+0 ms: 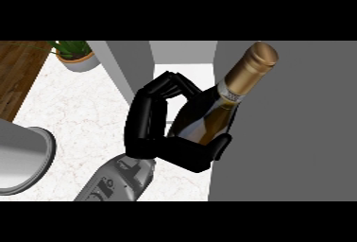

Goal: Pick up the wine, place it into the cabinet and close the cabinet

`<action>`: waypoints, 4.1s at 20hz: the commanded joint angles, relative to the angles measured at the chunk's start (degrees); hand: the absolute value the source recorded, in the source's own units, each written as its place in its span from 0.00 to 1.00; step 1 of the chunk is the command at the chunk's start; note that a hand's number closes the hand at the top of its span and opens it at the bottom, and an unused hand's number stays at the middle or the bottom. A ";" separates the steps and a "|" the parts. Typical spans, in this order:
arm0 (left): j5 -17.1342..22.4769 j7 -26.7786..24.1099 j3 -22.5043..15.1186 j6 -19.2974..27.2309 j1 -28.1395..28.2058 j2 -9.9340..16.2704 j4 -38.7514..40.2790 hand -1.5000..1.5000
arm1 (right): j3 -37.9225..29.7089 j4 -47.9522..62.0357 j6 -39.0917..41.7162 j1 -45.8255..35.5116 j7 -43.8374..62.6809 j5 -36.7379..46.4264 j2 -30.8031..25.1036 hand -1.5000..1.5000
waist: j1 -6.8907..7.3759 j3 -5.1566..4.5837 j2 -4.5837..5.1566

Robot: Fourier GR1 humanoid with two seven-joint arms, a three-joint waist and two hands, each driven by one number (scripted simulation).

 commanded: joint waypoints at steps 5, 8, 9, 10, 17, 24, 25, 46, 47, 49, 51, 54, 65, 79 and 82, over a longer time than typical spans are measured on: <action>1.91 -6.86 1.74 0.52 -3.44 -0.04 9.04 1.00 | -1.19 -7.14 0.64 3.44 1.49 -4.48 -0.03 0.00 | -0.24 -0.01 0.07; 3.70 -4.77 -1.69 6.60 -6.81 -0.04 9.54 1.00 | -2.48 -5.13 0.94 1.30 -0.13 -5.08 -0.47 0.00 | -0.18 0.00 0.04; 5.47 -10.36 -1.78 4.94 -3.45 -0.04 11.48 1.00 | -3.74 -4.02 0.03 -0.71 1.56 -5.89 -0.81 0.00 | -0.07 -0.02 0.10; 6.78 -8.90 -2.33 7.22 -6.95 -0.04 12.96 1.00 | -1.40 -7.37 0.82 2.41 2.21 -4.93 -0.50 0.00 | -0.43 -0.01 0.07; 13.92 -21.19 -1.29 5.12 -2.17 -0.04 17.32 1.00 | -2.06 -7.73 0.17 1.82 2.45 -4.75 -0.18 0.00 | -0.54 -0.03 0.11; 6.91 -17.42 -2.60 4.37 0.50 1.38 17.20 1.00 | -3.34 -7.34 -0.39 -0.20 5.33 -5.99 -1.49 0.00 | 0.33 0.00 -0.09; 9.79 -20.83 -4.14 7.35 -1.93 -0.02 21.43 1.00 | -5.72 -6.05 1.64 1.73 1.29 -8.00 -1.83 0.00 | -0.27 0.01 0.05; 14.99 -32.70 8.12 -0.52 -9.96 -0.03 41.59 1.00 | -0.71 -2.00 0.38 0.25 -1.42 -2.29 0.79 0.00 | -0.03 -0.02 0.13; 14.61 -30.88 10.05 -2.68 -10.45 -0.03 42.03 1.00 | -2.13 -6.65 2.25 4.62 0.04 -6.02 -0.46 0.00 | -0.22 0.00 0.08; 14.97 -30.97 10.75 -5.64 -12.04 -0.03 43.84 1.00 | -4.89 -4.08 0.91 0.64 0.52 -7.37 -0.57 0.00 | -0.13 -0.01 0.12; 15.35 -34.27 13.78 -8.26 -12.97 0.46 48.30 1.00 | 2.65 -5.87 -0.35 3.94 -0.29 -0.07 2.71 0.00 | -0.23 -0.04 0.15; 14.58 -28.74 12.02 -5.15 -14.36 0.06 46.53 1.00 | -5.81 -4.56 1.91 0.47 1.07 -8.43 -1.59 0.00 | 0.09 0.00 0.02; 15.59 -36.47 17.42 -6.42 -24.00 1.23 62.69 1.00 | -1.40 -5.93 1.59 3.77 0.46 -4.77 1.20 0.00 | -0.75 -0.01 0.25; 17.40 -45.83 23.10 -5.86 -33.16 -0.01 78.02 1.00 | -3.05 -3.72 2.00 1.11 0.68 -7.85 -0.07 0.00 | -1.75 -0.02 0.66; 19.63 -45.23 26.53 -7.50 -33.98 0.55 79.67 1.00 | -2.99 -4.21 2.29 1.34 -0.08 -7.15 0.04 0.00 | -2.08 -0.03 0.80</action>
